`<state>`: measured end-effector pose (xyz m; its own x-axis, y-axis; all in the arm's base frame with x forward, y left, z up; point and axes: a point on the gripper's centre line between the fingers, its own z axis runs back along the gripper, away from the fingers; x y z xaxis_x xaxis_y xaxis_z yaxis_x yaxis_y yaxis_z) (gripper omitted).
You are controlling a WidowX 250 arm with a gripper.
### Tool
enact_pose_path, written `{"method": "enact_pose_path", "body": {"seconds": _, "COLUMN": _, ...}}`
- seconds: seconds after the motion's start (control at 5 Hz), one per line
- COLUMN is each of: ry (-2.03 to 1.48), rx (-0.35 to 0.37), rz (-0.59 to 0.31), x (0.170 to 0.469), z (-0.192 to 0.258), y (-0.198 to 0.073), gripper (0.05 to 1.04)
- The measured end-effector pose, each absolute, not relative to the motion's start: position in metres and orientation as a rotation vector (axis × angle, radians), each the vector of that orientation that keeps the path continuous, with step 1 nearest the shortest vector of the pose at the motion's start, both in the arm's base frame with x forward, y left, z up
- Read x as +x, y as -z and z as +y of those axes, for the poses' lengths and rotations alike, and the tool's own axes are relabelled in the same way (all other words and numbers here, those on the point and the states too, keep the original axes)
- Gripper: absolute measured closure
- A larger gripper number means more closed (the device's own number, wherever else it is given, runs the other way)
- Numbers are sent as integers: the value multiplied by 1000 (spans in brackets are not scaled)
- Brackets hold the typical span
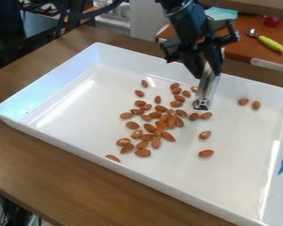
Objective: Sweep into pile
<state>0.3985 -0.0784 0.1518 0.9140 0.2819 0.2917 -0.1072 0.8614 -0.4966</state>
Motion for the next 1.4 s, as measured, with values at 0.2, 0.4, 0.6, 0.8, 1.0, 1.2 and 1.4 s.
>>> {"method": "enact_pose_path", "body": {"seconds": 0.2, "ry": -174, "rx": -548, "rz": -332, "x": 391, "z": -109, "y": -157, "gripper": 768}}
{"method": "enact_pose_path", "body": {"seconds": 0.4, "ry": -165, "rx": -543, "rz": -331, "x": 400, "z": -138, "y": -164, "gripper": 768}}
{"method": "enact_pose_path", "body": {"seconds": 0.6, "ry": -159, "rx": -503, "rz": -275, "x": 401, "z": -158, "y": -138, "gripper": 768}}
{"method": "enact_pose_path", "body": {"seconds": 0.8, "ry": -153, "rx": -459, "rz": -268, "x": 403, "z": -164, "y": -121, "gripper": 768}}
{"method": "enact_pose_path", "body": {"seconds": 1.0, "ry": -150, "rx": -435, "rz": -279, "x": 405, "z": -163, "y": -115, "gripper": 768}}
{"method": "enact_pose_path", "body": {"seconds": 1.2, "ry": -148, "rx": -426, "rz": -278, "x": 407, "z": -163, "y": -110, "gripper": 768}}
{"method": "enact_pose_path", "body": {"seconds": 1.4, "ry": -148, "rx": -422, "rz": -278, "x": 408, "z": -162, "y": -107, "gripper": 768}}
